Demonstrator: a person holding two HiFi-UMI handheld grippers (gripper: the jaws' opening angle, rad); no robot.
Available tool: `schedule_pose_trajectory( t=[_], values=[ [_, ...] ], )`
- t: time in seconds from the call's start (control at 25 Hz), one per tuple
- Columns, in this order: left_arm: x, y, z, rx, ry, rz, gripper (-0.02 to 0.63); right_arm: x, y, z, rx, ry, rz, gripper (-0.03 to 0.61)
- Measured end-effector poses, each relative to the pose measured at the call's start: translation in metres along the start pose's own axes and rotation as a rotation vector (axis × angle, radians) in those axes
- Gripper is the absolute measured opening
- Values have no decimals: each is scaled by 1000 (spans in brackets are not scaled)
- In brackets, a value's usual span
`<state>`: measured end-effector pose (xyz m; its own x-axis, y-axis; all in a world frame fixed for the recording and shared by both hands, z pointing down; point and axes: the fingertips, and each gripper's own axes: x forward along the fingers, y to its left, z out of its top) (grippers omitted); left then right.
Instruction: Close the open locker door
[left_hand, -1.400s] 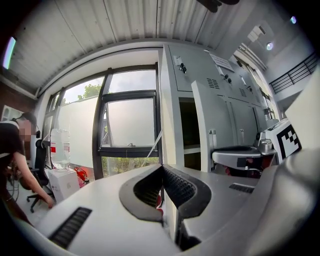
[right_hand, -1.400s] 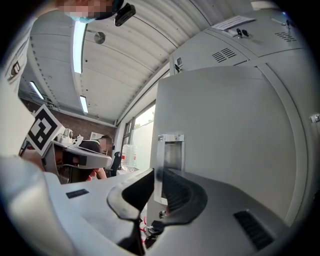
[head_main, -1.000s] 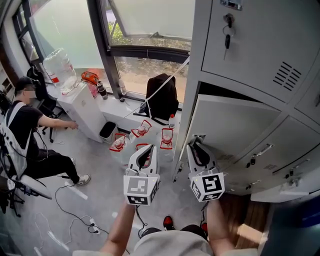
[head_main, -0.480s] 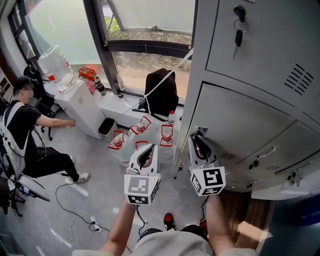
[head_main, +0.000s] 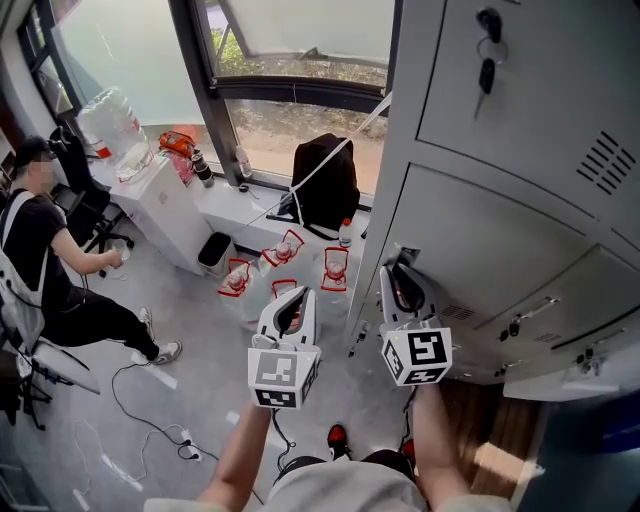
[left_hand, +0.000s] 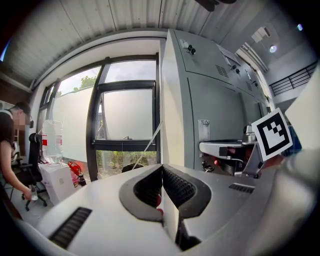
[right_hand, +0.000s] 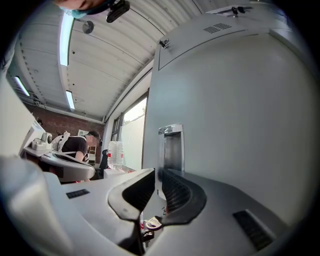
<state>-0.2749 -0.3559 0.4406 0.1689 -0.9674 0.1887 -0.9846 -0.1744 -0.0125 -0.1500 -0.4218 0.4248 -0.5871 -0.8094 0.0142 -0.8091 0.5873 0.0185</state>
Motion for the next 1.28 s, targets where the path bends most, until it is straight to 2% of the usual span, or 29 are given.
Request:
schedule_pose_trajectory(
  t=[0.96, 1.28],
  values=[
    [-15, -3, 3, 12, -7, 22, 21, 1, 0, -1, -2, 5, -3, 52],
    [-24, -6, 10, 15, -19, 30, 21, -5, 5, -1, 8, 9, 27, 52]
  ],
)
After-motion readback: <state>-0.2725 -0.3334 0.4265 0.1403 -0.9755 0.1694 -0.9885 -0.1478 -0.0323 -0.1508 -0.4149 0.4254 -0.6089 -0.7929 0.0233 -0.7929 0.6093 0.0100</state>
